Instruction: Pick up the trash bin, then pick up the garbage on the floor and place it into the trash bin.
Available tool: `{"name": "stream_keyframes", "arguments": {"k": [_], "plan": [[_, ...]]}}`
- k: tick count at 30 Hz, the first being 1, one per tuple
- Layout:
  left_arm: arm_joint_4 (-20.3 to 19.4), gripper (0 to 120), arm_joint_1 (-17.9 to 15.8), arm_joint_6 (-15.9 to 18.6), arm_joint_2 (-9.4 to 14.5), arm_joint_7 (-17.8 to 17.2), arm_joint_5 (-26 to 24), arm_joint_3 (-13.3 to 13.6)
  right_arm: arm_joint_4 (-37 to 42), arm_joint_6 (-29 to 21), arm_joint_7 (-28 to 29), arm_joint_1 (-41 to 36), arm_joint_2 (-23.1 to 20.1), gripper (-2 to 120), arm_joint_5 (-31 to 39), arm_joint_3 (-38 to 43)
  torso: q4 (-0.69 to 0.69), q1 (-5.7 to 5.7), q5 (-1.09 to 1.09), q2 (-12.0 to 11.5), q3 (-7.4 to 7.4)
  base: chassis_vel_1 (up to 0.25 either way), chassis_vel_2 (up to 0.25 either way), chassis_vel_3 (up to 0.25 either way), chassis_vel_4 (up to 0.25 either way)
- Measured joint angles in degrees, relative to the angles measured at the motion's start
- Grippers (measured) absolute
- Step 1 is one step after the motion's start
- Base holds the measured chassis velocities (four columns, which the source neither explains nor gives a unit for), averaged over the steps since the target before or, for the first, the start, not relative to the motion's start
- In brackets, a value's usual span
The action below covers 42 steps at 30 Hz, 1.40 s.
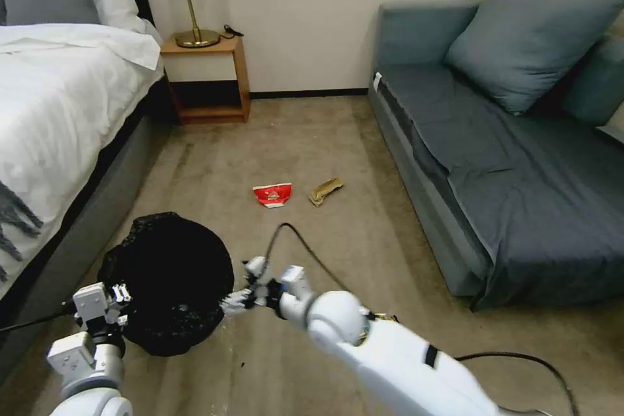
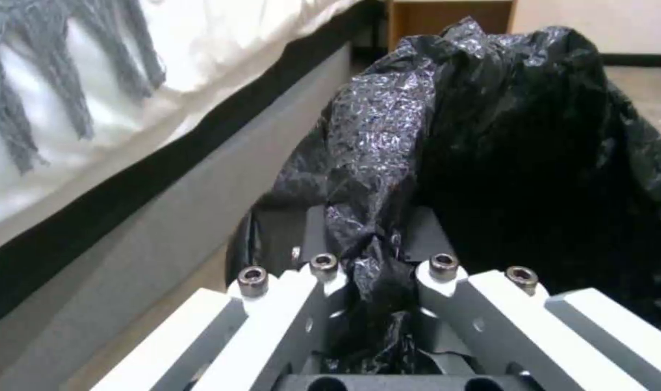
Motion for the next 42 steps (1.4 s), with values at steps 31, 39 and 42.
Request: {"name": "stream_keyframes", "arguments": {"k": [31,39,42], "plan": [[-0.31,7,2.02,-2.26,-0.95,-0.11,1.46,0.63,-22.00,2.47,-14.41,-8.06,-5.22,100,-38.55,18.24,0.00,0.00,-0.01,0.00,0.00,0.000,0.000,0.000,0.000],[-0.55,7,2.16,-2.26,-0.97,-0.10,1.47,0.52,-25.76,3.71,-15.22,-7.42,-4.49,85,-39.64,19.51,0.00,0.00,-0.02,0.00,0.00,0.000,0.000,0.000,0.000],[-0.66,7,2.25,-2.27,-0.86,-0.10,1.44,0.31,-26.32,4.55,-15.82,-7.44,-4.39,71,-40.19,20.04,0.01,0.00,-0.02,0.01,0.00,0.000,0.000,0.000,0.000]]}}
